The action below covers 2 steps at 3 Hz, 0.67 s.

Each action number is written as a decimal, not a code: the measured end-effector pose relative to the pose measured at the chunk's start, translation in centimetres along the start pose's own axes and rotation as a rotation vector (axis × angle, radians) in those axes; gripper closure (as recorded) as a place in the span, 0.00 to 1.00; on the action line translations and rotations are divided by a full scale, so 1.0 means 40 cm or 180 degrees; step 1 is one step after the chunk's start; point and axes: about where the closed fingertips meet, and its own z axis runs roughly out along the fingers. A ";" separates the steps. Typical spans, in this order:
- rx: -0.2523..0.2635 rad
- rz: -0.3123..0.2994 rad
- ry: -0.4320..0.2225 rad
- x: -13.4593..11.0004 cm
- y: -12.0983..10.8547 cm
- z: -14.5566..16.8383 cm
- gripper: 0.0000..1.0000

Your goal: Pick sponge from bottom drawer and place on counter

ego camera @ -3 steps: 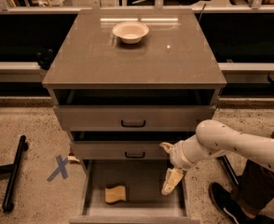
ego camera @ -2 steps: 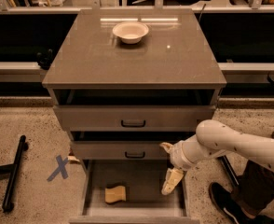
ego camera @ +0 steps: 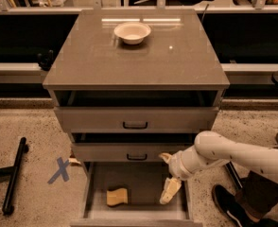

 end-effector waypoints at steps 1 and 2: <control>-0.0066 0.0111 0.0014 0.047 -0.005 0.108 0.00; -0.0088 0.0195 0.0064 0.089 -0.033 0.225 0.00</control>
Offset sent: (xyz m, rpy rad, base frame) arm 0.0227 0.0469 -0.1523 -0.0390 0.0853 -0.0519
